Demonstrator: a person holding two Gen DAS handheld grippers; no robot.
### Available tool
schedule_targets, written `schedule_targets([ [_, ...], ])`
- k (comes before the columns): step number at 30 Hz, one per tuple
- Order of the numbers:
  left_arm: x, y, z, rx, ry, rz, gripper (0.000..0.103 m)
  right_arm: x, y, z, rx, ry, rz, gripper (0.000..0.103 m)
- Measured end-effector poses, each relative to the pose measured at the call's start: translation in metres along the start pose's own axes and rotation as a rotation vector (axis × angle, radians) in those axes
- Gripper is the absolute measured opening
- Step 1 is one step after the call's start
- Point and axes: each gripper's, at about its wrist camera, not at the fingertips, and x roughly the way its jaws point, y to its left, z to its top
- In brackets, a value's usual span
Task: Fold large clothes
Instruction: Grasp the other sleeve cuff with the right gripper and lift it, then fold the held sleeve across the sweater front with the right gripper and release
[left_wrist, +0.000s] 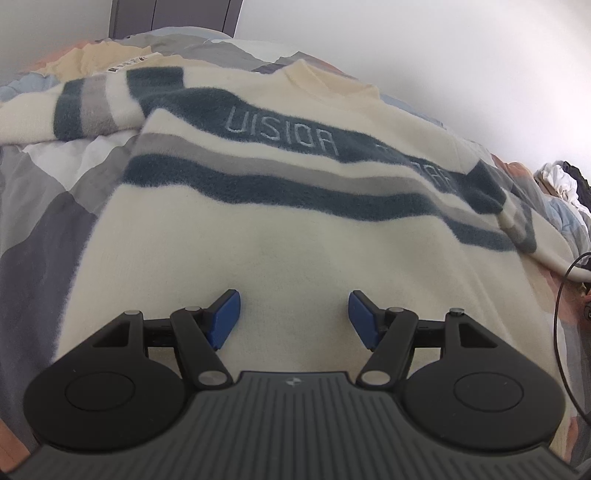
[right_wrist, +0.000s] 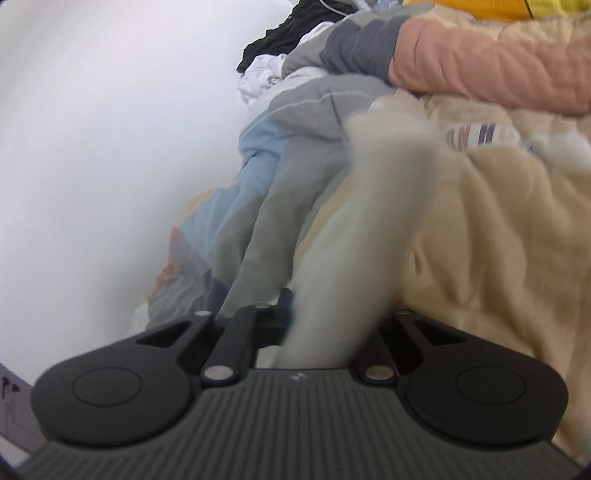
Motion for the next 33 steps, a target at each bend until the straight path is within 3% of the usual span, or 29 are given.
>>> schedule_targets([
  [6, -0.003, 0.006, 0.006, -0.041, 0.024, -0.017, 0.07, -0.033, 0.047, 0.026, -0.186, -0.077, 0.062, 0.01],
  [11, -0.013, 0.006, 0.009, -0.019, 0.038, -0.016, 0.07, -0.078, 0.125, 0.043, -0.363, -0.141, 0.169, 0.01],
  [16, -0.032, 0.014, 0.011, -0.044, 0.007, -0.042, 0.07, -0.136, 0.203, 0.03, -0.524, -0.175, 0.298, 0.01],
  [26, -0.083, 0.042, 0.018, -0.111, -0.097, -0.111, 0.07, -0.247, 0.331, -0.077, -0.835, -0.164, 0.568, 0.01],
  [33, -0.121, 0.08, 0.025, -0.217, -0.167, -0.18, 0.07, -0.311, 0.349, -0.183, -1.024, -0.046, 0.746, 0.01],
])
